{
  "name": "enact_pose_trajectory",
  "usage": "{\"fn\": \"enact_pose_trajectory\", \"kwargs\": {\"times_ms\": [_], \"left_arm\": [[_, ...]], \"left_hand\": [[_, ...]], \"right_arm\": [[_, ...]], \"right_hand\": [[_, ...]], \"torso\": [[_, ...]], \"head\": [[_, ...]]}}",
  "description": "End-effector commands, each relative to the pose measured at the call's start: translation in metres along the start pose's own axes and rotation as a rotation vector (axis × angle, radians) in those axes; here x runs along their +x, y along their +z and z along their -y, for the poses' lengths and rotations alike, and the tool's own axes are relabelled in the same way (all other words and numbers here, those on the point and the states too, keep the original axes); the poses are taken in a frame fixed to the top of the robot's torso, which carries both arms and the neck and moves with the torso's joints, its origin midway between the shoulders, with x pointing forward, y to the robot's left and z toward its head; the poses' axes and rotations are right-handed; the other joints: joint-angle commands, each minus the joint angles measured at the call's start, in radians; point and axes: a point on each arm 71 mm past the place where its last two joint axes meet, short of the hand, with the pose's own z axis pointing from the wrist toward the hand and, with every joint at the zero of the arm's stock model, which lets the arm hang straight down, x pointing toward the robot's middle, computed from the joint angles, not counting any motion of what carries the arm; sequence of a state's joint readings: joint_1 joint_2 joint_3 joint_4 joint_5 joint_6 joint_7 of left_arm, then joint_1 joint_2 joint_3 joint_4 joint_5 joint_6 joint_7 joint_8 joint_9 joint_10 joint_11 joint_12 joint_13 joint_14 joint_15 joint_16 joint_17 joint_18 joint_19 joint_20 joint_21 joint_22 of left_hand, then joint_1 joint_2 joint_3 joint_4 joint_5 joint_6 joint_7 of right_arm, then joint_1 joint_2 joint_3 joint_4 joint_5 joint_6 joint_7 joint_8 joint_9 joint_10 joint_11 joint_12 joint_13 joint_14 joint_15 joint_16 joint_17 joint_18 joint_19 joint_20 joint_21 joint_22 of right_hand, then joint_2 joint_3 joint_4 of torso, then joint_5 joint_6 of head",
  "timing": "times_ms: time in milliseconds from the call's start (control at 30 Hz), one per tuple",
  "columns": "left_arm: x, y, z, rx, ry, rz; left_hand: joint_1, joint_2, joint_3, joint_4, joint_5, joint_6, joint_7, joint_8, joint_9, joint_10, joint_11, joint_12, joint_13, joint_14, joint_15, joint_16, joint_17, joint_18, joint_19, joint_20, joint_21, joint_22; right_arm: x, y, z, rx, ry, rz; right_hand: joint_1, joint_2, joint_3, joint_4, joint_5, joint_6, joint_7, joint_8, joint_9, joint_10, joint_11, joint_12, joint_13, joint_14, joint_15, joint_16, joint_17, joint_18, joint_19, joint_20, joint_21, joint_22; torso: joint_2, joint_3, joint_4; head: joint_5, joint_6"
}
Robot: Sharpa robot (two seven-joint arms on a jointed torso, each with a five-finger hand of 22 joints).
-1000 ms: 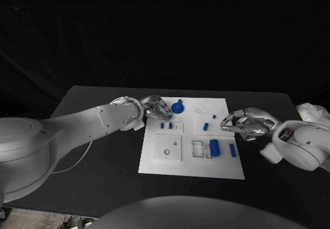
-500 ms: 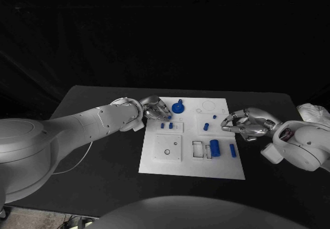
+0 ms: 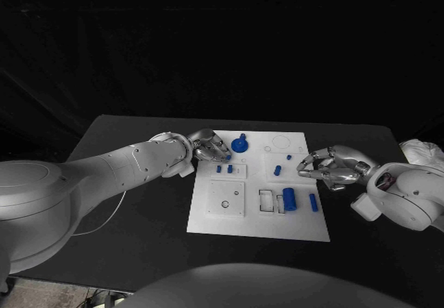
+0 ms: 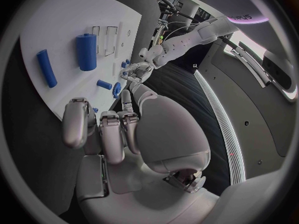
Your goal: Assemble the parts on the task board
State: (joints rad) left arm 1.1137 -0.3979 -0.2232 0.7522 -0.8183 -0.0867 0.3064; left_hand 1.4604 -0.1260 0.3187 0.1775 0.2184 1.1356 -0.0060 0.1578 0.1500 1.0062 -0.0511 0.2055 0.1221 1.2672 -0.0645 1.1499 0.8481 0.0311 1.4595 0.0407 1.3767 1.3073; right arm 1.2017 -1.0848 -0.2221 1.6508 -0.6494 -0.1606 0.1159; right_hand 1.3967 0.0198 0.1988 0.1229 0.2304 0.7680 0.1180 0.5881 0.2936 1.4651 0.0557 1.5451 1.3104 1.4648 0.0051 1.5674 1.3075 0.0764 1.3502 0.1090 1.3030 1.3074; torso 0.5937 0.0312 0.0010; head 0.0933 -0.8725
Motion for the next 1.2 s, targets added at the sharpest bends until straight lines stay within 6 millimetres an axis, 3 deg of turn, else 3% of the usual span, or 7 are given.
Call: {"fn": "enact_pose_trajectory", "kwargs": {"times_ms": [33,1100,1200], "left_arm": [[0.0040,-0.0023,-0.0102,-0.065,-0.009,-0.016],[0.0043,-0.0057,-0.0181,-0.118,-0.020,-0.041],[0.0050,-0.0059,-0.0188,-0.126,-0.022,-0.047]], "left_hand": [[-0.002,0.011,-0.005,0.000,0.006,-0.005,0.004,0.000,0.001,-0.006,0.000,0.002,-0.001,-0.005,0.001,-0.006,-0.002,0.013,-0.006,0.001,-0.004,0.202],[-0.002,0.016,-0.013,0.001,0.014,-0.008,0.008,0.000,0.002,-0.013,0.005,0.002,-0.002,-0.018,0.001,-0.015,-0.021,0.016,-0.013,0.002,-0.013,0.199],[0.005,0.018,-0.016,-0.004,0.022,-0.011,0.011,0.001,0.003,-0.015,0.008,0.003,-0.002,-0.001,-0.001,0.008,0.009,0.011,0.000,0.002,0.008,0.206]], "right_arm": [[0.0016,0.0000,0.0008,0.005,0.011,-0.020],[0.0016,0.0009,0.0018,0.013,0.012,-0.026],[0.0017,0.0010,0.0018,0.013,0.012,-0.027]], "right_hand": [[0.010,-0.001,-0.003,-0.004,-0.004,0.007,0.000,-0.003,-0.002,0.044,-0.007,-0.004,0.194,0.096,-0.009,-0.004,0.249,-0.003,-0.006,0.001,-0.005,0.166],[0.010,0.001,-0.003,-0.004,-0.003,0.007,0.000,-0.004,-0.002,0.042,-0.007,-0.005,0.192,0.095,-0.009,-0.004,0.248,-0.003,-0.007,0.001,-0.006,0.166],[0.010,0.001,-0.003,-0.004,-0.003,0.007,0.000,-0.004,-0.002,0.042,-0.007,-0.005,0.192,0.095,-0.009,-0.004,0.248,-0.003,-0.007,0.001,-0.006,0.166]], "torso": [[0.000,0.0002,0.0000],[-0.001,0.0000,0.0001],[0.000,0.0001,-0.0001]], "head": [[0.001,0.000],[0.001,0.000],[0.002,0.000]]}}
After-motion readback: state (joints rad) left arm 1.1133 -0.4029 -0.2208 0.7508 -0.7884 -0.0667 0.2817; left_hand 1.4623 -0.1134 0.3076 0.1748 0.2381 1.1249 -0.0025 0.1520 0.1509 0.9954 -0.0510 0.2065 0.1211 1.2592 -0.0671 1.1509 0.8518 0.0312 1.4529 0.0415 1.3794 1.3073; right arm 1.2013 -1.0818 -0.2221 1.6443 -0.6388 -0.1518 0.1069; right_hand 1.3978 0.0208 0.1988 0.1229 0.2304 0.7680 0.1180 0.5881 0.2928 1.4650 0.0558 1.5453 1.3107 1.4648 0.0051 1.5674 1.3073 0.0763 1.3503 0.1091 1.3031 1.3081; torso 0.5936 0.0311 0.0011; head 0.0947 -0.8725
